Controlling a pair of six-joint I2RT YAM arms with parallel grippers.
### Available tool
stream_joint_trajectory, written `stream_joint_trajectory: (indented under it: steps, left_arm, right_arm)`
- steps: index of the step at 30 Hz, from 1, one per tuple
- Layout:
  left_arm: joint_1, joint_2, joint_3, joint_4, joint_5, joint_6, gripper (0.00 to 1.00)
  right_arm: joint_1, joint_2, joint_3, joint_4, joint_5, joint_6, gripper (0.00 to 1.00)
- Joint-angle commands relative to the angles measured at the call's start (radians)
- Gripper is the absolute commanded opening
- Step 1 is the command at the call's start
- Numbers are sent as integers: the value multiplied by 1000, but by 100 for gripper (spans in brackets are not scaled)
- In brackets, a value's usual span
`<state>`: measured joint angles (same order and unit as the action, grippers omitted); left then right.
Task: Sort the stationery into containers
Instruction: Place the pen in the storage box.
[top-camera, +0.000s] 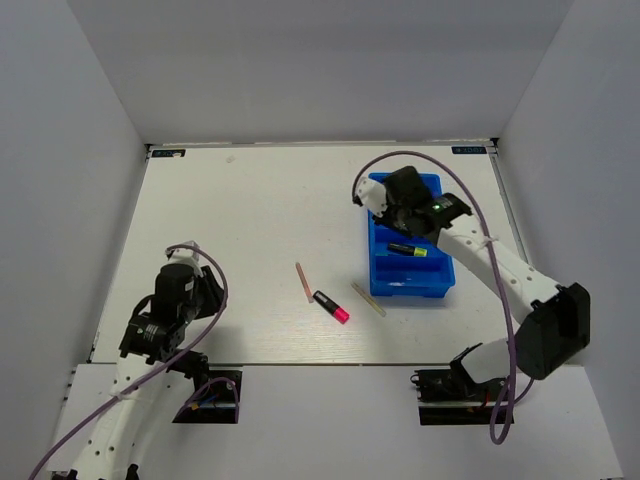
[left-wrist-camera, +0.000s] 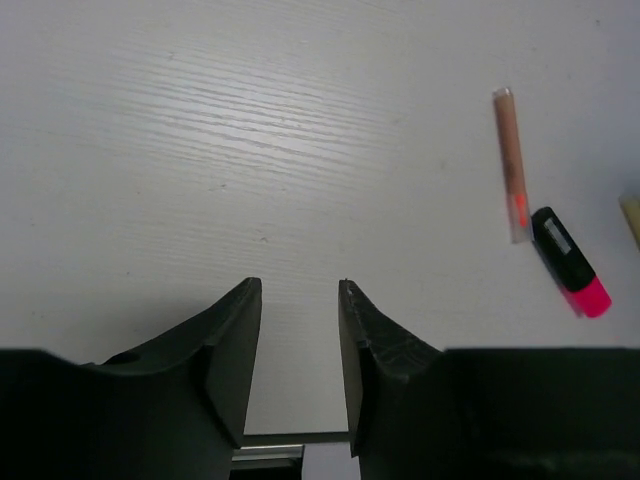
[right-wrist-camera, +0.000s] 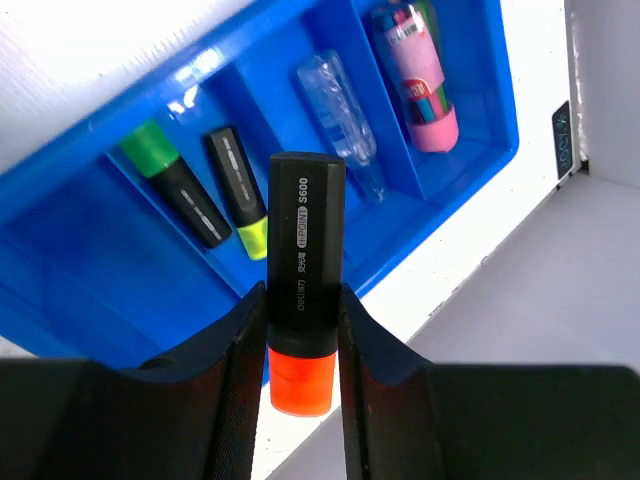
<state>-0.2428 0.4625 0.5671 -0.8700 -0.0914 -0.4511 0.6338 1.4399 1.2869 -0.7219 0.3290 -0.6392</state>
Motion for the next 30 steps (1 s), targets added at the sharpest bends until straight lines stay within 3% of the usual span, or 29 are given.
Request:
stream_joint_trajectory:
  steps: [1,11,22,25,26,27,30]
  left_arm:
    - [7,10,2,58,127,45,49]
    - [8,76,11,71,214,58,58]
    - [7,131,-3,132,336,51,63]
    - [2,174,14,147,398,26,63]
    - [-4,206,19,166,406,28,63]
    - [-12,220,23,172,410,29,63]
    - [-107,283,69,190,361,49,64]
  right_arm:
    - [-95,-47,-24,9,-150,-99,0]
    - [-253,8,-146,-14,-511,-532,0]
    - [-332,94,-110,-22,-591,-717,1]
    - [-342,112,-98,-34,-604,-712,23]
    - [-345,111,-98,-30,-605,-711,24]
    - [-350,108,-98,-34,-616,-706,42]
    - [-358,97,-94,-24,-623,-686,44]
